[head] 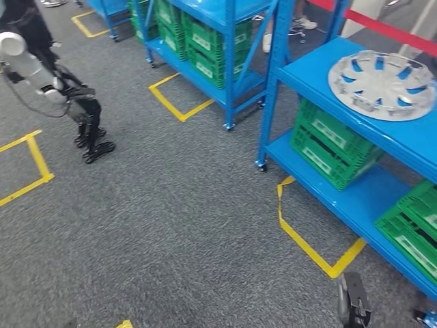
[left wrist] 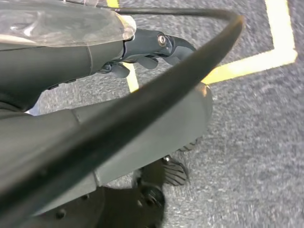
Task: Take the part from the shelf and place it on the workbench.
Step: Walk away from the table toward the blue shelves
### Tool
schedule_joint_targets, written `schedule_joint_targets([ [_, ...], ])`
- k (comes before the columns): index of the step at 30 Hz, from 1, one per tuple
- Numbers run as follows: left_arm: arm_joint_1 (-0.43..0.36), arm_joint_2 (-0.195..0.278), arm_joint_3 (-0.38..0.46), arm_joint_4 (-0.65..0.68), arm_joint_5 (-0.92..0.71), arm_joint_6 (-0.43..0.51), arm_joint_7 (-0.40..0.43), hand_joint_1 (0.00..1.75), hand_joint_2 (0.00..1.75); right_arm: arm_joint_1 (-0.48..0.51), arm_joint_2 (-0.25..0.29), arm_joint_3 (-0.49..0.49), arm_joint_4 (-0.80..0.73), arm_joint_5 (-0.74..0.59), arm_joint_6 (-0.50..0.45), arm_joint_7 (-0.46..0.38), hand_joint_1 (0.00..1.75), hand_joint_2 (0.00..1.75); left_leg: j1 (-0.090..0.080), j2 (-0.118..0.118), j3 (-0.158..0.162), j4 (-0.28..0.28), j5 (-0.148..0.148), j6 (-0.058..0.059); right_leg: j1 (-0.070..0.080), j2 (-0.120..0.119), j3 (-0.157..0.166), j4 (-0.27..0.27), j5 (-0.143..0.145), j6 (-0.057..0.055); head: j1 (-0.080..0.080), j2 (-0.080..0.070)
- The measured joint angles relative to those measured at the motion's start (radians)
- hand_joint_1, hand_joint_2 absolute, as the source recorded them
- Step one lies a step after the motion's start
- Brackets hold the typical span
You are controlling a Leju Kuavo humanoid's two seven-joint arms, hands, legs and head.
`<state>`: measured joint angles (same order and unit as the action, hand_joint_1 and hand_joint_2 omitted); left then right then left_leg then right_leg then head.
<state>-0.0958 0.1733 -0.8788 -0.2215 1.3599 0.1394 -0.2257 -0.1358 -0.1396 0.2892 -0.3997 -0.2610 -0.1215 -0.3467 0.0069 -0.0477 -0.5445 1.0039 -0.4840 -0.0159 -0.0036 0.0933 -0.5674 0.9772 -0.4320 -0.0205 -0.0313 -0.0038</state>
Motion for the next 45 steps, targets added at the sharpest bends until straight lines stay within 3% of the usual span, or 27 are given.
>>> schedule_joint_targets([
  [2, -0.002, 0.001, 0.000, 0.000, -0.004, 0.000, 0.000, 0.00, 0.00, 0.010, 0.002, 0.000, 0.021, -0.006, 0.000, 0.007, 0.00, 0.00, -0.003, -0.017, 0.026, -0.058, 0.011, 0.005, -0.001, 0.021, -0.005, -0.001, 0.003, 0.009, 0.000, 0.000],
  [4, -0.006, -0.002, 0.000, 0.000, -0.008, -0.001, 0.000, 0.00, 0.00, 0.023, 0.002, 0.001, 0.041, -0.012, 0.001, 0.011, 0.00, 0.00, -0.002, 0.007, 0.032, -0.068, 0.017, 0.008, -0.002, 0.033, -0.011, -0.002, 0.006, 0.020, 0.000, 0.000],
  [6, -0.006, -0.004, 0.000, 0.000, -0.012, -0.001, 0.000, 0.00, 0.00, 0.033, 0.002, 0.002, 0.057, -0.016, 0.002, 0.015, 0.00, 0.00, 0.004, 0.031, 0.038, -0.082, 0.025, 0.017, 0.000, -0.008, -0.031, 0.035, -0.023, 0.030, 0.008, 0.000],
  [8, -0.002, -0.004, 0.000, 0.000, -0.013, -0.002, 0.000, 0.00, 0.00, 0.035, 0.002, 0.002, 0.070, -0.018, 0.002, 0.015, 0.00, 0.00, 0.005, 0.058, 0.041, -0.089, 0.027, 0.022, -0.001, -0.064, -0.081, 0.152, -0.097, 0.041, 0.023, 0.000],
  [10, 0.001, -0.004, 0.000, 0.000, -0.014, -0.002, 0.000, 0.00, 0.00, 0.036, 0.002, 0.003, 0.081, -0.018, 0.002, 0.016, 0.00, 0.00, 0.005, 0.085, 0.041, -0.088, 0.026, 0.023, -0.008, -0.081, -0.129, 0.274, -0.152, 0.052, 0.034, 0.000],
  [11, 0.002, -0.005, 0.000, 0.000, -0.014, -0.002, 0.000, 0.00, 0.00, 0.038, 0.002, 0.003, 0.086, -0.018, 0.002, 0.016, 0.00, 0.00, 0.005, 0.097, 0.042, -0.088, 0.024, 0.021, -0.012, -0.086, -0.130, 0.289, -0.152, 0.057, 0.038, 0.000],
  [12, 0.002, -0.006, 0.000, 0.000, -0.014, -0.002, 0.000, 0.00, 0.00, 0.039, 0.003, 0.003, 0.091, -0.018, 0.002, 0.016, 0.00, 0.00, 0.007, 0.109, 0.044, -0.087, 0.022, 0.018, -0.016, -0.091, -0.111, 0.263, -0.133, 0.061, 0.042, 0.000],
  [13, 0.001, -0.008, 0.000, 0.000, -0.015, -0.002, 0.000, 0.00, 0.00, 0.039, 0.002, 0.003, 0.095, -0.019, 0.002, 0.016, 0.00, 0.00, 0.009, 0.120, 0.047, -0.086, 0.019, 0.013, -0.019, -0.104, -0.074, 0.200, -0.100, 0.065, 0.046, 0.000],
  [15, 0.002, -0.009, 0.000, 0.000, -0.015, -0.004, 0.000, 0.00, 0.00, 0.038, 0.003, 0.003, 0.101, -0.022, 0.003, 0.016, 0.00, 0.00, 0.008, 0.141, 0.055, -0.080, 0.009, 0.000, -0.016, -0.154, 0.004, 0.060, -0.053, 0.067, 0.060, 0.000],
  [17, 0.002, -0.009, 0.000, 0.000, -0.016, -0.005, 0.000, 0.00, 0.00, 0.036, 0.003, 0.004, 0.106, -0.024, 0.004, 0.017, 0.00, 0.00, 0.001, 0.162, 0.058, -0.073, 0.003, -0.011, -0.011, -0.182, 0.034, 0.003, -0.047, 0.053, 0.066, 0.000],
  [19, -0.001, -0.009, 0.000, 0.000, -0.016, -0.005, 0.000, 0.00, 0.00, 0.040, 0.003, 0.004, 0.112, -0.027, 0.005, 0.019, 0.00, 0.00, -0.001, 0.182, 0.061, -0.070, -0.002, -0.019, -0.009, -0.160, 0.035, 0.001, -0.045, 0.035, 0.055, 0.000],
  [20, -0.003, -0.009, 0.000, 0.000, -0.016, -0.005, -0.001, 0.00, 0.00, 0.043, 0.003, 0.004, 0.115, -0.029, 0.007, 0.020, 0.00, 0.00, 0.002, 0.172, 0.060, -0.063, -0.010, -0.023, -0.009, -0.147, 0.035, 0.000, -0.043, 0.028, 0.049, 0.000],
  [22, -0.004, -0.010, 0.000, 0.000, -0.016, -0.005, -0.001, 0.00, 0.00, 0.044, 0.004, 0.004, 0.119, -0.032, 0.011, 0.022, 0.00, 0.00, 0.007, 0.119, 0.030, 0.010, -0.058, -0.031, -0.012, -0.122, 0.035, -0.004, -0.038, 0.016, 0.039, 0.000],
  [24, -0.001, -0.011, 0.000, 0.000, -0.016, -0.005, -0.001, 0.00, 0.00, 0.042, 0.004, 0.004, 0.122, -0.034, 0.016, 0.023, 0.00, 0.00, 0.009, 0.071, -0.043, 0.154, -0.122, -0.033, -0.011, -0.096, 0.032, -0.004, -0.036, 0.008, 0.025, 0.000],
  [26, 0.002, -0.011, 0.000, 0.000, -0.016, -0.004, -0.001, 0.00, 0.00, 0.044, 0.005, 0.004, 0.126, -0.037, 0.020, 0.025, 0.00, 0.00, 0.009, 0.058, -0.097, 0.243, -0.136, -0.030, -0.008, -0.066, 0.032, -0.004, -0.035, 0.005, 0.014, 0.000],
  [27, 0.003, -0.012, 0.000, 0.000, -0.016, -0.004, -0.001, 0.00, 0.00, 0.046, 0.005, 0.004, 0.129, -0.038, 0.022, 0.026, 0.00, 0.00, 0.008, 0.055, -0.097, 0.229, -0.113, -0.026, -0.006, -0.051, 0.033, -0.004, -0.035, 0.004, 0.010, 0.000],
  [28, 0.003, -0.012, 0.000, 0.000, -0.016, -0.003, -0.001, 0.00, 0.00, 0.048, 0.005, 0.004, 0.130, -0.039, 0.023, 0.028, 0.00, 0.00, 0.007, 0.048, -0.078, 0.175, -0.074, -0.019, -0.005, -0.036, 0.034, -0.004, -0.035, 0.004, 0.006, 0.000],
  [30, 0.002, -0.011, 0.000, 0.000, -0.016, -0.001, 0.000, 0.00, 0.00, 0.049, 0.008, 0.004, 0.132, -0.040, 0.026, 0.031, 0.00, 0.00, 0.004, 0.009, -0.019, 0.029, -0.002, -0.004, -0.003, -0.009, 0.035, -0.002, -0.035, 0.006, -0.001, 0.000],
  [32, 0.000, -0.010, 0.000, 0.000, -0.015, 0.002, 0.000, 0.00, 0.00, 0.049, 0.012, 0.004, 0.134, -0.040, 0.030, 0.033, 0.00, 0.00, 0.002, -0.016, 0.013, -0.048, 0.020, 0.002, -0.004, 0.012, 0.030, -0.002, -0.033, 0.013, -0.003, 0.000],
  [34, -0.004, -0.011, 0.000, 0.000, -0.013, 0.005, 0.001, 0.00, 0.00, 0.051, 0.012, 0.004, 0.137, -0.039, 0.033, 0.036, 0.00, 0.00, 0.002, -0.001, 0.017, -0.060, 0.021, 0.004, -0.005, 0.030, 0.023, -0.006, -0.030, 0.024, -0.001, 0.000],
  [35, -0.006, -0.013, 0.000, 0.000, -0.012, 0.007, 0.001, 0.00, 0.00, 0.053, 0.012, 0.004, 0.138, -0.039, 0.034, 0.038, 0.00, 0.00, 0.004, 0.008, 0.020, -0.066, 0.024, 0.008, -0.005, 0.024, 0.018, -0.001, -0.033, 0.030, 0.001, 0.000],
  [37, -0.006, -0.014, 0.000, 0.000, -0.012, 0.011, 0.001, 0.00, 0.00, 0.053, 0.013, 0.005, 0.140, -0.039, 0.034, 0.041, 0.00, 0.00, 0.009, 0.029, 0.025, -0.077, 0.029, 0.016, -0.003, -0.019, -0.009, 0.056, -0.072, 0.039, 0.011, 0.000],
  [39, -0.002, -0.014, 0.000, 0.000, -0.011, 0.013, 0.002, 0.00, 0.00, 0.050, 0.013, 0.006, 0.140, -0.039, 0.033, 0.045, 0.00, 0.00, 0.007, 0.046, 0.026, -0.079, 0.029, 0.020, -0.006, -0.069, -0.062, 0.185, -0.144, 0.046, 0.026, 0.000],
  [41, 0.001, -0.015, 0.000, 0.000, -0.010, 0.015, 0.002, 0.00, 0.00, 0.050, 0.014, 0.009, 0.141, -0.039, 0.033, 0.047, 0.00, 0.00, 0.007, 0.060, 0.026, -0.079, 0.028, 0.020, -0.011, -0.084, -0.096, 0.279, -0.179, 0.053, 0.033, 0.000],
  [42, 0.001, -0.016, 0.000, 0.000, -0.009, 0.017, 0.002, 0.00, 0.00, 0.051, 0.014, 0.010, 0.142, -0.039, 0.033, 0.048, 0.00, 0.00, 0.008, 0.065, 0.027, -0.078, 0.027, 0.019, -0.014, -0.086, -0.087, 0.273, -0.168, 0.056, 0.036, 0.000],
  [43, 0.001, -0.017, 0.000, 0.000, -0.009, 0.018, 0.002, 0.00, 0.00, 0.052, 0.014, 0.011, 0.143, -0.039, 0.034, 0.048, 0.00, 0.00, 0.009, 0.068, 0.029, -0.078, 0.026, 0.017, -0.017, -0.088, -0.060, 0.228, -0.140, 0.058, 0.040, 0.000],
  [45, 0.001, -0.019, 0.000, 0.000, -0.008, 0.020, 0.003, 0.00, 0.00, 0.051, 0.014, 0.012, 0.144, -0.039, 0.035, 0.048, 0.00, 0.00, 0.010, 0.072, 0.034, -0.075, 0.021, 0.008, -0.018, -0.094, 0.019, 0.085, -0.080, 0.060, 0.050, 0.000],
])
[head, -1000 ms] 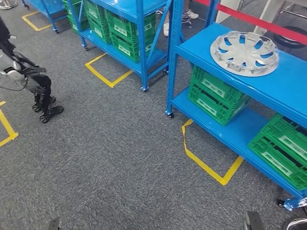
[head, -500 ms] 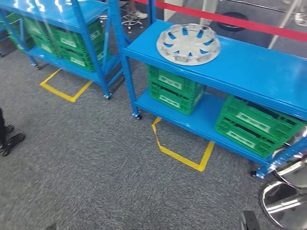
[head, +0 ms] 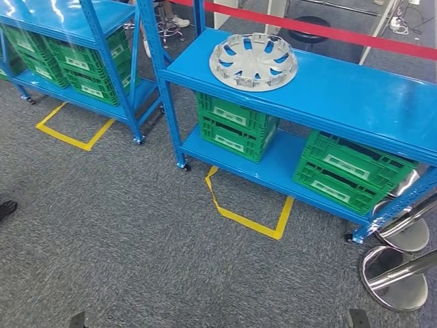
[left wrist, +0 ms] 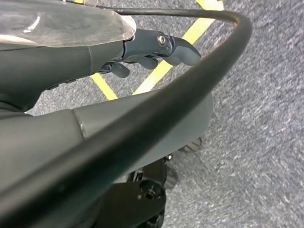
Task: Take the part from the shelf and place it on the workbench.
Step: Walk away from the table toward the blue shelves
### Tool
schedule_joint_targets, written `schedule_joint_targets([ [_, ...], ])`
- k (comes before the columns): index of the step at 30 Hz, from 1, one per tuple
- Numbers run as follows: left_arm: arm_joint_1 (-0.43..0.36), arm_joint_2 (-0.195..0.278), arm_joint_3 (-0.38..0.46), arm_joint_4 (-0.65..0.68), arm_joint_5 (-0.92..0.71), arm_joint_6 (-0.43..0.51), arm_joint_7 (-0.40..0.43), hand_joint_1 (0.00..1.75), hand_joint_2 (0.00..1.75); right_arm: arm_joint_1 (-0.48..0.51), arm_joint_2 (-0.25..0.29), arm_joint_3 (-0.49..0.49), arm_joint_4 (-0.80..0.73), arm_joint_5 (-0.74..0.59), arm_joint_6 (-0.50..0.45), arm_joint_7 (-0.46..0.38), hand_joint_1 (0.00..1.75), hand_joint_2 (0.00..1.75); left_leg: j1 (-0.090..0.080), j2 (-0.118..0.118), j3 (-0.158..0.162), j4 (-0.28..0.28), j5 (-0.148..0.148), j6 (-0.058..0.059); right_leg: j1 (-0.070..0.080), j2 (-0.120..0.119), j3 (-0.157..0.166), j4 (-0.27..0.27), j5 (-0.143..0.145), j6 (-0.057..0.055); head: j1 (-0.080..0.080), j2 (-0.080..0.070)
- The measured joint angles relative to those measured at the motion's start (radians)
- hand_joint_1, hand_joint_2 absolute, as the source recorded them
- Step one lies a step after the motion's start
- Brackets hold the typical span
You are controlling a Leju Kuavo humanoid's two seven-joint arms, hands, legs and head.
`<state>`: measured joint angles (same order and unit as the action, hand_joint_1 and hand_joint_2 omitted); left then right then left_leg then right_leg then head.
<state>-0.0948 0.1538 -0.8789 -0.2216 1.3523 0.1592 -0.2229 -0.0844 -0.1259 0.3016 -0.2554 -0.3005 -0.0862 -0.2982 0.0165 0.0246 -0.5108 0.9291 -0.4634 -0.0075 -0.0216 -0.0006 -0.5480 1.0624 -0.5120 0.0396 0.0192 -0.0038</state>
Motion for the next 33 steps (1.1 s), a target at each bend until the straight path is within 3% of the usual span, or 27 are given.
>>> schedule_joint_targets([
  [2, -0.001, -0.001, 0.000, 0.000, 0.003, 0.002, 0.000, 0.00, 0.00, -0.002, 0.000, 0.002, 0.001, -0.002, 0.002, 0.001, 0.00, 0.00, -0.003, 0.002, 0.000, 0.005, -0.004, -0.012, 0.002, -0.004, 0.046, -0.090, 0.014, -0.008, 0.008, 0.000],
  [6, -0.003, -0.001, 0.000, 0.000, 0.007, 0.004, 0.000, 0.00, 0.00, 0.001, 0.000, 0.006, 0.002, -0.007, 0.006, 0.006, 0.00, 0.00, -0.002, 0.000, -0.003, 0.024, -0.019, -0.034, 0.004, 0.000, 0.063, -0.109, 0.005, -0.036, -0.007, 0.000],
  [8, -0.004, -0.001, 0.000, 0.000, 0.008, 0.005, 0.000, 0.00, 0.00, -0.001, 0.000, 0.007, 0.002, -0.010, 0.008, 0.007, 0.00, 0.00, 0.000, -0.009, -0.051, 0.120, -0.066, -0.042, 0.003, 0.002, 0.074, -0.113, 0.006, -0.046, -0.019, 0.000],
  [10, -0.002, -0.001, 0.000, 0.000, 0.009, 0.006, 0.000, 0.00, 0.00, -0.002, 0.000, 0.009, 0.002, -0.010, 0.009, 0.007, 0.00, 0.00, 0.000, -0.014, -0.134, 0.264, -0.115, -0.043, 0.006, 0.003, 0.076, -0.113, 0.002, -0.053, -0.031, 0.000],
  [11, -0.001, -0.001, 0.000, 0.000, 0.009, 0.006, 0.000, 0.00, 0.00, -0.002, 0.000, 0.010, 0.003, -0.011, 0.010, 0.007, 0.00, 0.00, 0.000, -0.014, -0.165, 0.309, -0.118, -0.042, 0.008, 0.005, 0.080, -0.113, -0.001, -0.055, -0.036, 0.000],
  [12, 0.001, -0.001, 0.000, 0.000, 0.009, 0.007, 0.000, 0.00, 0.00, -0.001, 0.000, 0.013, 0.003, -0.012, 0.010, 0.008, 0.00, 0.00, 0.000, -0.015, -0.179, 0.316, -0.102, -0.039, 0.010, 0.008, 0.085, -0.113, -0.006, -0.057, -0.039, 0.000],
  [13, 0.003, -0.001, 0.000, 0.000, 0.009, 0.008, 0.000, 0.00, 0.00, -0.001, 0.000, 0.015, 0.003, -0.012, 0.011, 0.008, 0.00, 0.00, -0.002, -0.015, -0.173, 0.282, -0.065, -0.034, 0.011, 0.012, 0.093, -0.113, -0.011, -0.057, -0.043, 0.000],
  [15, 0.003, 0.000, 0.000, 0.000, 0.009, 0.010, -0.001, 0.00, 0.00, -0.001, 0.002, 0.019, 0.003, -0.015, 0.012, 0.009, 0.00, 0.00, -0.009, -0.018, -0.123, 0.149, 0.016, -0.018, 0.013, 0.017, 0.106, -0.114, -0.025, -0.054, -0.050, 0.000],
  [16, 0.002, 0.001, 0.000, 0.000, 0.009, 0.010, -0.002, 0.00, 0.00, -0.002, 0.003, 0.020, 0.004, -0.016, 0.012, 0.009, 0.00, 0.00, -0.013, -0.020, -0.098, 0.090, 0.036, -0.011, 0.014, 0.019, 0.108, -0.114, -0.033, -0.050, -0.053, 0.000],
  [18, 0.000, 0.003, 0.000, 0.000, 0.009, 0.010, -0.003, 0.00, 0.00, -0.003, 0.004, 0.022, 0.004, -0.020, 0.012, 0.008, 0.00, 0.00, -0.019, -0.021, -0.075, 0.041, 0.032, -0.003, 0.014, 0.021, 0.114, -0.118, -0.041, -0.039, -0.053, 0.000],
  [21, 0.001, 0.002, 0.000, 0.000, 0.008, 0.010, -0.003, 0.00, 0.00, -0.002, 0.005, 0.023, 0.004, -0.027, 0.011, 0.006, 0.00, 0.00, -0.014, -0.019, -0.050, 0.018, 0.021, 0.011, 0.012, 0.018, 0.131, -0.107, -0.048, -0.022, -0.049, 0.000],
  [23, 0.001, 0.002, 0.000, 0.000, 0.008, 0.010, -0.003, 0.00, 0.00, -0.002, 0.005, 0.023, 0.004, -0.030, 0.011, 0.005, 0.00, 0.00, -0.011, -0.017, -0.024, 0.007, 0.014, 0.020, 0.011, 0.013, 0.089, -0.022, -0.081, -0.013, -0.039, 0.000],
  [26, 0.002, 0.002, 0.000, 0.000, 0.008, 0.010, -0.003, 0.00, 0.00, 0.000, 0.005, 0.024, 0.005, -0.033, 0.011, 0.005, 0.00, 0.00, -0.011, -0.017, 0.003, 0.006, -0.007, 0.024, 0.009, 0.010, -0.031, 0.166, -0.143, -0.001, -0.022, 0.000],
  [27, 0.003, 0.002, 0.000, 0.000, 0.008, 0.010, -0.003, 0.00, 0.00, 0.003, 0.005, 0.024, 0.006, -0.033, 0.011, 0.005, 0.00, 0.00, -0.010, -0.017, 0.015, 0.006, -0.015, 0.023, 0.007, 0.010, -0.054, 0.181, -0.139, 0.002, -0.018, 0.000],
  [28, 0.004, 0.001, 0.000, 0.000, 0.008, 0.010, -0.003, 0.00, 0.00, 0.006, 0.005, 0.024, 0.007, -0.033, 0.011, 0.005, 0.00, 0.00, -0.010, -0.018, 0.029, 0.006, -0.024, 0.021, 0.006, 0.009, -0.060, 0.157, -0.111, 0.003, -0.013, 0.000],
  [29, 0.005, 0.000, 0.000, 0.000, 0.008, 0.010, -0.003, 0.00, 0.00, 0.008, 0.005, 0.025, 0.008, -0.033, 0.011, 0.005, 0.00, 0.00, -0.009, -0.018, 0.044, 0.006, -0.034, 0.018, 0.004, 0.008, -0.054, 0.103, -0.063, 0.003, -0.007, 0.000],
  [30, 0.006, -0.001, 0.000, 0.000, 0.008, 0.010, -0.003, 0.00, 0.00, 0.009, 0.005, 0.025, 0.009, -0.034, 0.011, 0.005, 0.00, 0.00, -0.008, -0.018, 0.057, 0.006, -0.044, 0.014, 0.003, 0.006, -0.042, 0.039, -0.010, 0.000, -0.002, 0.000],
  [31, 0.006, -0.001, 0.000, 0.000, 0.008, 0.010, -0.004, 0.00, 0.00, 0.010, 0.005, 0.025, 0.011, -0.035, 0.012, 0.005, 0.00, 0.00, -0.008, -0.018, 0.067, 0.007, -0.052, 0.009, 0.006, 0.003, -0.035, -0.016, 0.024, -0.005, 0.003, 0.000],
  [32, 0.003, -0.001, 0.000, 0.000, 0.008, 0.010, -0.005, 0.00, 0.00, 0.010, 0.005, 0.026, 0.013, -0.036, 0.014, 0.005, 0.00, 0.00, -0.009, -0.018, 0.071, 0.009, -0.059, 0.004, 0.008, 0.001, -0.028, -0.047, 0.050, -0.013, 0.007, 0.000],
  [33, 0.001, -0.001, 0.000, 0.000, 0.008, 0.009, -0.006, 0.00, 0.00, 0.010, 0.005, 0.027, 0.014, -0.037, 0.016, 0.005, 0.00, 0.00, -0.010, -0.018, 0.071, 0.011, -0.063, -0.002, 0.011, -0.001, -0.028, -0.059, 0.057, -0.023, 0.009, 0.000],
])
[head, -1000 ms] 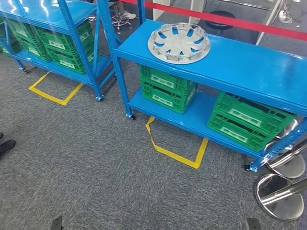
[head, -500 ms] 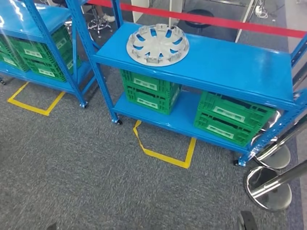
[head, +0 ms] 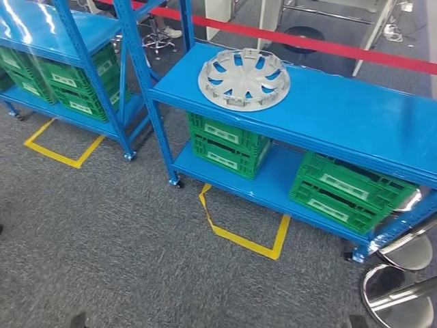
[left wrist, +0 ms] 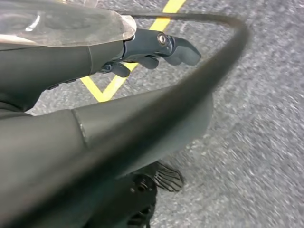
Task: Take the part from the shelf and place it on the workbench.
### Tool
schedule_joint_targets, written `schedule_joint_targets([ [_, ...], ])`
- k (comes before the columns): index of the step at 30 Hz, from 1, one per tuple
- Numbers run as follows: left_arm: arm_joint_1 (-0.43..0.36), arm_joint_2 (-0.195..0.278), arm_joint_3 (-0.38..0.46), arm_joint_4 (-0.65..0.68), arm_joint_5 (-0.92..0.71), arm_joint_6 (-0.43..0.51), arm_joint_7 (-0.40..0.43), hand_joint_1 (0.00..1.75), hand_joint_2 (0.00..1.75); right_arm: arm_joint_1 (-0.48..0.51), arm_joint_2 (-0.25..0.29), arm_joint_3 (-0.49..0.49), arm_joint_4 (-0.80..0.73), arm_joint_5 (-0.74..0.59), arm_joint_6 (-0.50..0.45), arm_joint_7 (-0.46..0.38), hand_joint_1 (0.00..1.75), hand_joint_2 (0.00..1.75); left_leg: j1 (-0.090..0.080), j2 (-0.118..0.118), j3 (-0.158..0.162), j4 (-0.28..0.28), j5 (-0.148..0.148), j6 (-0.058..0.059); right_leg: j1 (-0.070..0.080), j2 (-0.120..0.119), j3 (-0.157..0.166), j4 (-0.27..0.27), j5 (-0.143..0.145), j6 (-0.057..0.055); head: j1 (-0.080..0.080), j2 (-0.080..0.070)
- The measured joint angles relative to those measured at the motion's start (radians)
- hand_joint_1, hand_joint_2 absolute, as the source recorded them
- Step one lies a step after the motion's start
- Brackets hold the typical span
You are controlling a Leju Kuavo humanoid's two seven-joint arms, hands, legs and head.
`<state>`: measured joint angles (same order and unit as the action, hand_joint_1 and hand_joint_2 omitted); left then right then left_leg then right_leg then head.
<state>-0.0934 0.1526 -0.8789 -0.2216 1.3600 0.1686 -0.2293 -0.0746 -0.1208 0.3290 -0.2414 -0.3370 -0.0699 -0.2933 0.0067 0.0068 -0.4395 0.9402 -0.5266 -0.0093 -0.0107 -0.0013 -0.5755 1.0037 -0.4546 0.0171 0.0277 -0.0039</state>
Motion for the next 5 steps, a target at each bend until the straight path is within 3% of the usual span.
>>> schedule_joint_targets([
  [2, -0.003, 0.001, 0.000, 0.000, 0.000, 0.000, -0.001, 0.00, 0.00, 0.000, 0.000, 0.003, 0.001, -0.001, 0.002, 0.000, 0.00, 0.00, -0.002, 0.000, -0.003, 0.001, -0.004, -0.007, 0.002, 0.001, 0.003, 0.000, 0.006, -0.012, -0.004, 0.000],
  [5, -0.003, 0.001, 0.000, 0.000, 0.000, 0.000, -0.001, 0.00, 0.00, -0.001, 0.000, 0.005, 0.001, -0.001, 0.002, 0.001, 0.00, 0.00, -0.002, 0.000, -0.001, -0.003, -0.002, -0.008, 0.002, 0.005, 0.002, -0.001, 0.006, -0.012, -0.015, 0.000],
])
